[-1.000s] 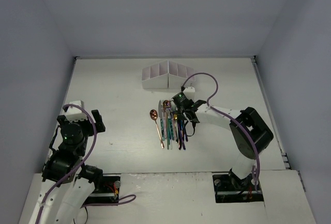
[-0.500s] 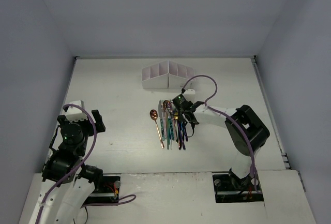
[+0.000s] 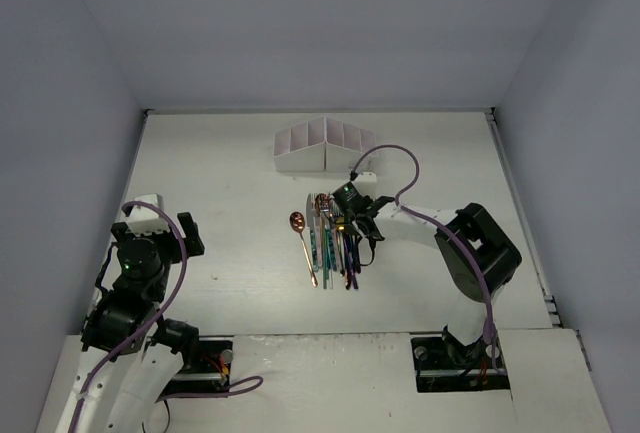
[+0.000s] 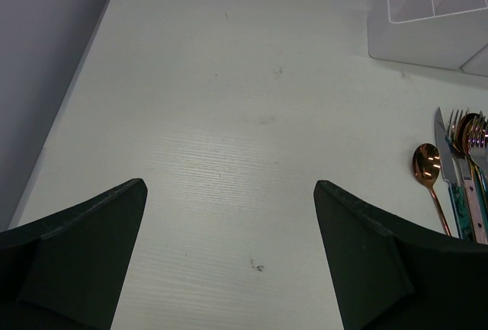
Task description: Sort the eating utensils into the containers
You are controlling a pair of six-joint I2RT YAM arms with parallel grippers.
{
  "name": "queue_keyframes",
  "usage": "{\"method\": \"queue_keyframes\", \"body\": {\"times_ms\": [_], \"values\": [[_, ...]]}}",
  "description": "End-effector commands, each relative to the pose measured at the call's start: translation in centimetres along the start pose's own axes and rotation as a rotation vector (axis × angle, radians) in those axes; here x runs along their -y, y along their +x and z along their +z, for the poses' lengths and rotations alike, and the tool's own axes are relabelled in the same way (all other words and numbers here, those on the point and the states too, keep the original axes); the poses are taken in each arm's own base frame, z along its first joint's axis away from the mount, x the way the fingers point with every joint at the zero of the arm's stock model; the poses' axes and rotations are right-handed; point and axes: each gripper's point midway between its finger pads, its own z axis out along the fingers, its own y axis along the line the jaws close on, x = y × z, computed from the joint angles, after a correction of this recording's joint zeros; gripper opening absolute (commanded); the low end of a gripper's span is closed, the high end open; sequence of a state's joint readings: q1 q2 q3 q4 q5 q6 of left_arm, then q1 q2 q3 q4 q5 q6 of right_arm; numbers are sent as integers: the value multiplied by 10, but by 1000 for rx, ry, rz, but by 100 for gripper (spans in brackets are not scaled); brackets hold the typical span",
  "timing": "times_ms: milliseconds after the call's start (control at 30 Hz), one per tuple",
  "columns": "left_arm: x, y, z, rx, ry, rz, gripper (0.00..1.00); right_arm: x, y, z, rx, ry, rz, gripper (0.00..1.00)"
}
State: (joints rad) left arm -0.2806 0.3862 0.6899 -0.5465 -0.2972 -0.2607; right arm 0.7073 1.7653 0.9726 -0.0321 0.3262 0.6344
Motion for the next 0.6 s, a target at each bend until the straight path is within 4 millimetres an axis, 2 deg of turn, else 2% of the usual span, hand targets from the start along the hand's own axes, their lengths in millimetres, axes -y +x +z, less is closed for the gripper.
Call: {"method": "queue_keyframes", "body": {"times_ms": [0,200,333,567], "values": [[7,-18,4,61,21,-20,90,0,-25,-13,94,4,12,14],[7,-17,5,59,21,-21,90,4,-27,-18,99,-6,-21,22],[8,-17,5,58,24,-20,90,10,-31,-25,117,-9,-23,22],[9,-17,5,56,30,-20,90,20,-29,-21,100,7,-17,22]]}}
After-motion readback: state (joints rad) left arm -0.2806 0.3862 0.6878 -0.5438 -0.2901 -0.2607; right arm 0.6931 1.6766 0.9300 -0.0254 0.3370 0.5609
